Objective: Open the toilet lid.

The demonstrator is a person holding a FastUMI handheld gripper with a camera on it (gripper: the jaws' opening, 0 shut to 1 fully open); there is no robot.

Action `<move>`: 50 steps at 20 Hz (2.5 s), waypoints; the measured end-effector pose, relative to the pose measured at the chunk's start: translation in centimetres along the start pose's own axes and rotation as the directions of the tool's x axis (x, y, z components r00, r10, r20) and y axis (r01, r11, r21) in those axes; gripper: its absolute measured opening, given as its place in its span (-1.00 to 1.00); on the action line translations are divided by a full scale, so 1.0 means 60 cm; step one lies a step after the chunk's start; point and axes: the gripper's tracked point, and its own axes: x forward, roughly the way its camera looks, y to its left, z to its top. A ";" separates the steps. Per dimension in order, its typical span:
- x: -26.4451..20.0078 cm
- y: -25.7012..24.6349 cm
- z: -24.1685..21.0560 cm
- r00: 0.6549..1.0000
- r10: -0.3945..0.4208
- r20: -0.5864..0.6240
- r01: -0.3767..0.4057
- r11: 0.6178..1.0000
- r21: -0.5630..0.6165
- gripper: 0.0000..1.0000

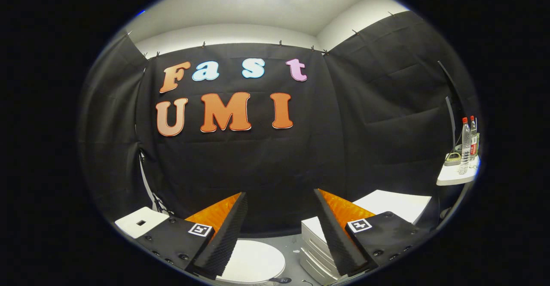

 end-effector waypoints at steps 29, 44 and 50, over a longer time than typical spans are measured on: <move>0.050 -0.026 -0.549 0.919 -0.055 -0.391 0.171 0.949 0.267 0.98; -0.017 -0.085 -0.781 0.778 -0.106 -0.620 0.395 0.849 0.351 0.98; -0.047 -0.087 -0.833 0.725 -0.054 -0.687 0.483 0.751 0.450 0.98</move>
